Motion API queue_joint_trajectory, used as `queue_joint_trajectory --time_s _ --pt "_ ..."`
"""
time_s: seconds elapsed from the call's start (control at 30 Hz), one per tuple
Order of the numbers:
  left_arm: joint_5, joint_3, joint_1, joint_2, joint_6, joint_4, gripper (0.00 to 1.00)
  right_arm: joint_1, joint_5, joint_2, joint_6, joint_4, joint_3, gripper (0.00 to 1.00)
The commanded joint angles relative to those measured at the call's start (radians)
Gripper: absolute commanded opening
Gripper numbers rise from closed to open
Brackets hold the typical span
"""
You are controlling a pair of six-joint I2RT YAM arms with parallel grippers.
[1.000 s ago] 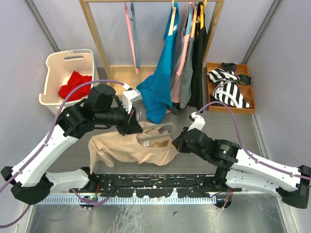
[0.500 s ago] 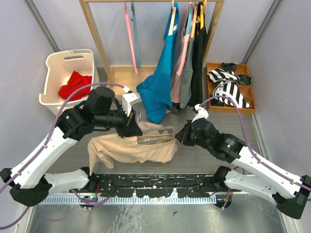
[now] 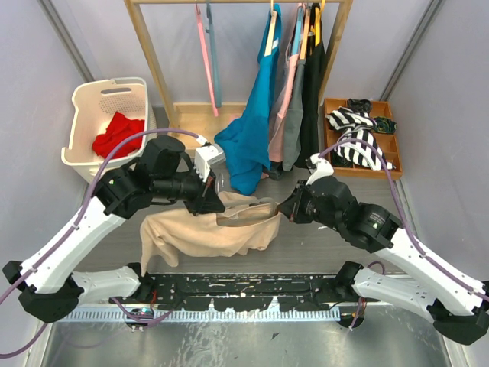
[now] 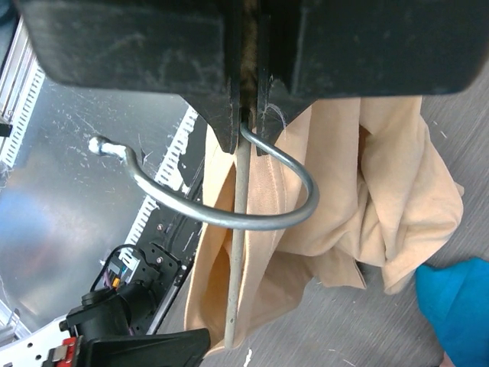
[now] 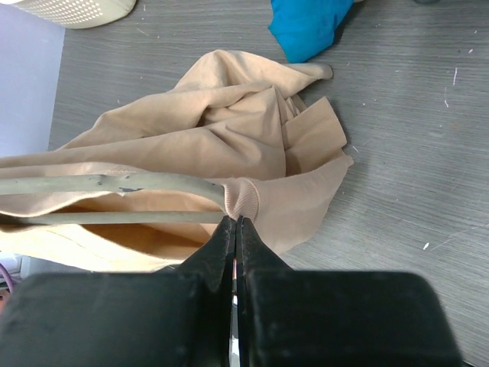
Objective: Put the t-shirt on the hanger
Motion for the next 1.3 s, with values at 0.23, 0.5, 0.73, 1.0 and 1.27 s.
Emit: queue_joint_trajectory --time_s 0.23,0.5,0.73,1.0,1.27 --pt "-0.030 0.123 0.005 0.056 0.037 -0.031 0.00 -0.005 0.097 0.097 -0.133 -0.106 0.338 0.01" --pt "0.010 0.358 0.004 0.137 0.057 -0.069 0.00 -0.005 0.119 0.251 -0.257 -0.214 0.759 0.01" --pt "0.074 0.587 0.005 0.222 0.061 -0.108 0.00 -0.005 0.081 0.391 -0.350 -0.330 1.136 0.01" --pt "0.080 0.765 0.004 0.311 0.063 -0.156 0.00 -0.005 -0.079 0.437 -0.379 -0.341 1.228 0.01" --pt "0.064 0.661 0.003 0.279 0.012 -0.023 0.00 -0.005 -0.136 0.372 -0.358 -0.265 0.999 0.01"
